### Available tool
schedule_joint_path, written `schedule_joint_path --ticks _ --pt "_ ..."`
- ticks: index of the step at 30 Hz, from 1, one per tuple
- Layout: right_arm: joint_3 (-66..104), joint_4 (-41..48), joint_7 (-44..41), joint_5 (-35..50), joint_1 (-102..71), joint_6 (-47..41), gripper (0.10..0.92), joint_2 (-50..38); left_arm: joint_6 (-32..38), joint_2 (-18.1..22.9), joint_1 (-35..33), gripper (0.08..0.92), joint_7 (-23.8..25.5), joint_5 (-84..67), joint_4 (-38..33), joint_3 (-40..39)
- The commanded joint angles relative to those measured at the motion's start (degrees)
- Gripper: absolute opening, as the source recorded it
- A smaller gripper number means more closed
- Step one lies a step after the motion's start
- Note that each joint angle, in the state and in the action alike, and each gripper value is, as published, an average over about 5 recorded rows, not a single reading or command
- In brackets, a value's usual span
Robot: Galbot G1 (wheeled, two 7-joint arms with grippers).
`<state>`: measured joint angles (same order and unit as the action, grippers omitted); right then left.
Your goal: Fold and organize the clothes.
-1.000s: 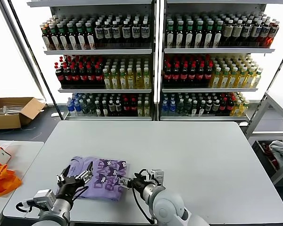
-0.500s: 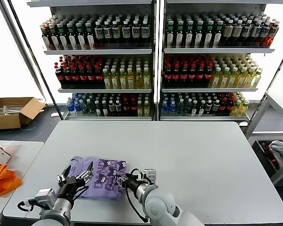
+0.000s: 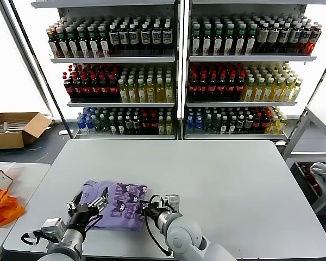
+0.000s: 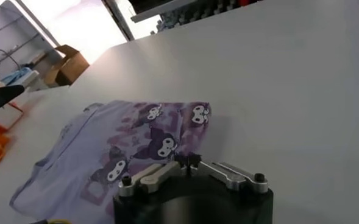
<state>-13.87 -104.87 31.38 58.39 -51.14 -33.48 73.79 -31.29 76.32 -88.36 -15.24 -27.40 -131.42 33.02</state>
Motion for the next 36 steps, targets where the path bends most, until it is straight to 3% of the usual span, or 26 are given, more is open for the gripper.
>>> schedule_joint_path --ticks 1,10,17,29,36 --pt "1.88 -2.79 -0.94 -1.4 -0.45 -0.03 0.106 -3.53 0.1 0.08 -0.19 0.823 0.01 0.11 -0.38 0.05" --pt "11.92 -8.56 -6.67 -4.23 -3.84 -0.06 0.106 -19.4 0.29 0.85 0.85 0.822 -0.28 0.96 0.84 -1.31" --pt "20.66 -5.1 -12.79 -8.11 -7.29 0.05 0.106 -28.61 0.26 1.63 1.77 0.823 -0.22 1.92 1.7 -3.1" --pt "25.44 -3.52 -21.1 -24.65 -10.95 0.29 0.119 -27.19 0.23 2.26 0.93 0.822 -0.08 2.8 1.33 -4.38" --pt "29.2 -14.32 -21.12 -33.81 -14.78 1.77 0.301 -23.43 0.24 2.57 0.33 0.823 -0.08 3.06 1.3 -4.96"
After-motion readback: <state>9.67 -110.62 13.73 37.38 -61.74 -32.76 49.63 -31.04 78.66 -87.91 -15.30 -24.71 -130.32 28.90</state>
